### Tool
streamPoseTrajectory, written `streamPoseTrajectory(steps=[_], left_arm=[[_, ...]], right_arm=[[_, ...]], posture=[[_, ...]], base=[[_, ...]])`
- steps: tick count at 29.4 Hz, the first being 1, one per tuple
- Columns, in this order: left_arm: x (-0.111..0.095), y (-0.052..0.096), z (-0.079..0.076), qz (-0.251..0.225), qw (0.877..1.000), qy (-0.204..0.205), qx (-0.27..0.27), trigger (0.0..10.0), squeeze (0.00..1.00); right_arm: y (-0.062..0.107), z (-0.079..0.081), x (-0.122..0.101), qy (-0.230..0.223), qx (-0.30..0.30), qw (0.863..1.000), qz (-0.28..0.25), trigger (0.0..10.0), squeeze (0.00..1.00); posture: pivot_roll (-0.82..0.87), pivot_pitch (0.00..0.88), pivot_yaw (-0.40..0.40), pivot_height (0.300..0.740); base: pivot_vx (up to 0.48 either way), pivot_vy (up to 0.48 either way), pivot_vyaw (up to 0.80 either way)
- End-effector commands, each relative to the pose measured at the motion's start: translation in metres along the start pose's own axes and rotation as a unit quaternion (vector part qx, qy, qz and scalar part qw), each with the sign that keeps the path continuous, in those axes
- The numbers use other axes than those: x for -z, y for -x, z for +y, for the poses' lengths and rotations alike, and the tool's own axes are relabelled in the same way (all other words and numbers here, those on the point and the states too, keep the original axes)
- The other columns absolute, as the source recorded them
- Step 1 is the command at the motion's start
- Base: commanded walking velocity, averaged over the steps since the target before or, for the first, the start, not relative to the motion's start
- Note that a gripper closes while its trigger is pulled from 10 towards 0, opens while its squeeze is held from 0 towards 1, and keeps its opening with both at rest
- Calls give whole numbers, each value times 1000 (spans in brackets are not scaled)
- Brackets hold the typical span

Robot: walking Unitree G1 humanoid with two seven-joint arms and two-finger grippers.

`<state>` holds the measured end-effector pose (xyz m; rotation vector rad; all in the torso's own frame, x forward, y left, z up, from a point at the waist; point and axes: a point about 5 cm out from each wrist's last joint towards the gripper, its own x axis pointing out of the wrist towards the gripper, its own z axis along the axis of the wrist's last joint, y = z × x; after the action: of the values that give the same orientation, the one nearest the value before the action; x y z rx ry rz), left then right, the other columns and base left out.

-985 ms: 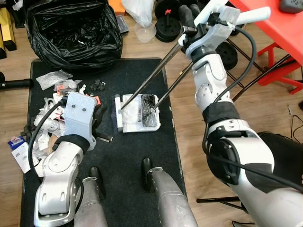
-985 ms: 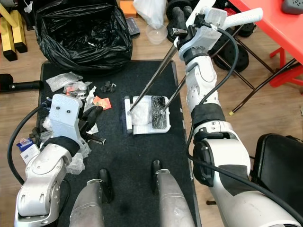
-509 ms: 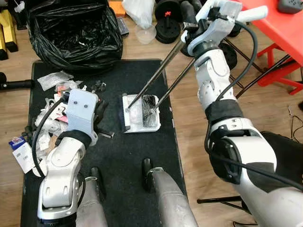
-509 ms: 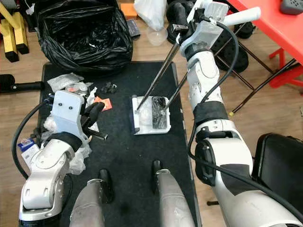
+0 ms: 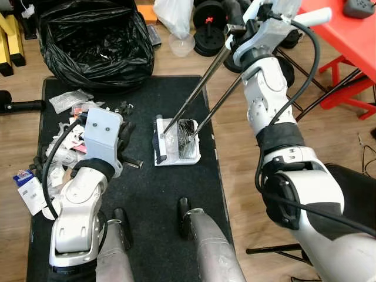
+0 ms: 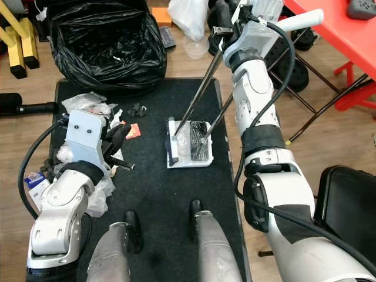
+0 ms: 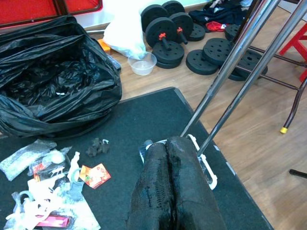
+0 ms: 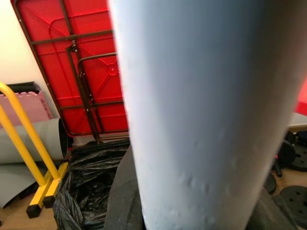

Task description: Sweep floor

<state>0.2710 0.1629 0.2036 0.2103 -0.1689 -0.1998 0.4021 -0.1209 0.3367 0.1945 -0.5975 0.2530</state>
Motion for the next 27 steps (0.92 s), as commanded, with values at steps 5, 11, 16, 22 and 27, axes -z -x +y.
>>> streamPoseTrajectory(steps=[5, 11, 16, 22, 27], left_arm=[[5, 2, 4, 6, 998, 2, -54, 10000, 0], [6, 0, 4, 8, 998, 11, -57, 10000, 0], [10, -2, 5, 24, 997, 32, -68, 10000, 0], [13, -2, 5, 33, 996, 45, -68, 10000, 0], [15, -4, 3, 34, 995, 59, -69, 10000, 0]], right_arm=[[5, -10, 3, 33, 13, 999, 16, 10000, 0], [4, 5, -13, -6, -37, 998, -42, 10000, 0], [8, 20, -21, -15, -89, 994, -62, 10000, 0], [17, 41, -11, -30, -150, 988, -17, 10000, 0], [30, 55, -23, -52, -210, 976, -31, 10000, 0]], posture=[[-149, 326, -177, 740], [-147, 321, -171, 740], [-144, 317, -169, 740], [-143, 314, -165, 740], [-140, 277, -164, 740]], base=[[0, 0, 0], [0, 0, 0], [0, 0, 0], [0, 0, 0], [0, 0, 794]])
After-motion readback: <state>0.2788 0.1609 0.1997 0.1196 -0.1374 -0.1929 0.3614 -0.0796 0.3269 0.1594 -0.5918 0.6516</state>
